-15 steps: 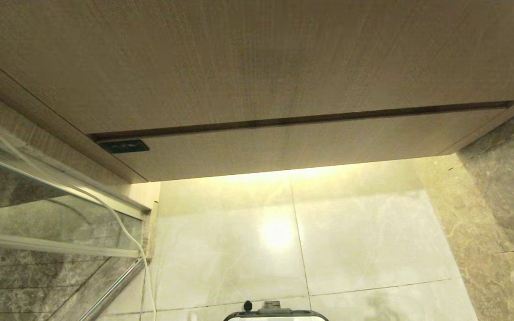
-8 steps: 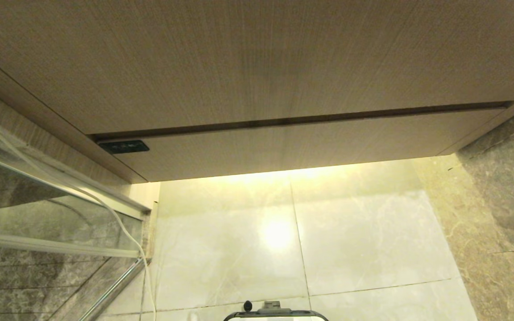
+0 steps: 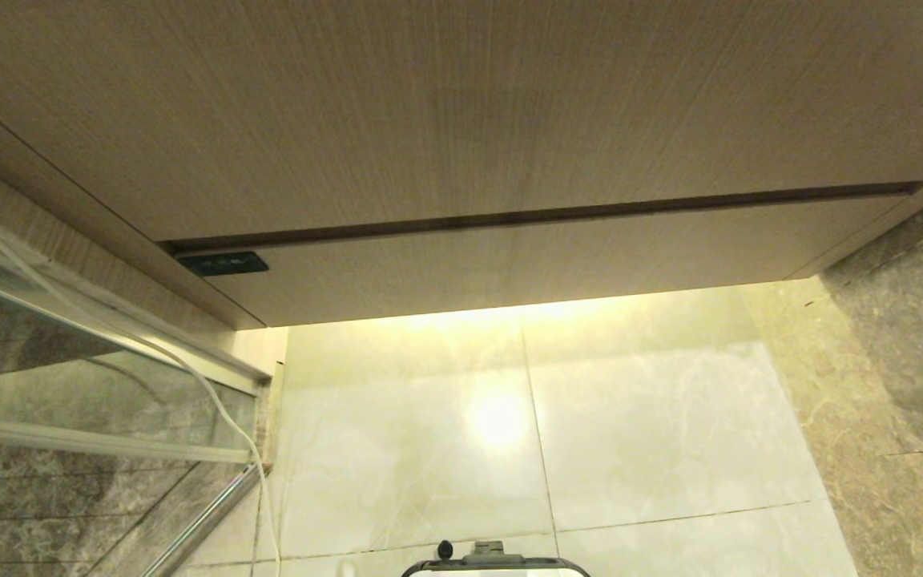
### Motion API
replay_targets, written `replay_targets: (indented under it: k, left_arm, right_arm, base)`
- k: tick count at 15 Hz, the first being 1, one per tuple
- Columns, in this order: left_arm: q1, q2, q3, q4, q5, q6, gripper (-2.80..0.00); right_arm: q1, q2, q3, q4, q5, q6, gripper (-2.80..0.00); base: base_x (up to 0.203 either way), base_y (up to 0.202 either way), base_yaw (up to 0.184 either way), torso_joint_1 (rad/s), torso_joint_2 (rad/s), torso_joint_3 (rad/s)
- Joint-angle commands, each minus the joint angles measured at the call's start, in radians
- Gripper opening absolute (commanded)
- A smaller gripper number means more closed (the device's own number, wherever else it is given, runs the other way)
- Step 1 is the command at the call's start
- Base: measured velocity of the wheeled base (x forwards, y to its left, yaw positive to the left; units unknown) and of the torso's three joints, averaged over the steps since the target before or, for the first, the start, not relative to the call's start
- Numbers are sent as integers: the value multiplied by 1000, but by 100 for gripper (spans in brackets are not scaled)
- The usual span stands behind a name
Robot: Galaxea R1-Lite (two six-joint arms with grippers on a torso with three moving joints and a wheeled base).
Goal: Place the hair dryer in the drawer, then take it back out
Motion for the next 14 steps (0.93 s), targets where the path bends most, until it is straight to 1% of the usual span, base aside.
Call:
replay_targets:
  k: [1, 3, 5, 7, 14]
  left_arm:
    - [0, 0, 0, -1, 0, 0, -280]
    - [0, 2, 0, -1, 0, 0, -280]
    - [0, 2, 0, -1, 0, 0, -280]
    - [0, 2, 0, -1, 0, 0, -280]
    - [0, 1, 1, -1, 0, 0, -280]
  right_arm:
    - [1, -5, 11, 5, 3, -4, -280]
    - [1, -6, 14, -10, 1, 15, -280]
    - [1, -3, 13, 38, 0, 61, -280]
    - [1, -4, 14, 37, -8, 96, -280]
    - [1, -4, 14, 36, -8, 100, -280]
  base:
    - [0, 0, 0, 0, 0, 0]
    - [0, 0, 0, 0, 0, 0]
    - [0, 0, 0, 0, 0, 0]
    - [0, 0, 0, 0, 0, 0]
    - [0, 0, 0, 0, 0, 0]
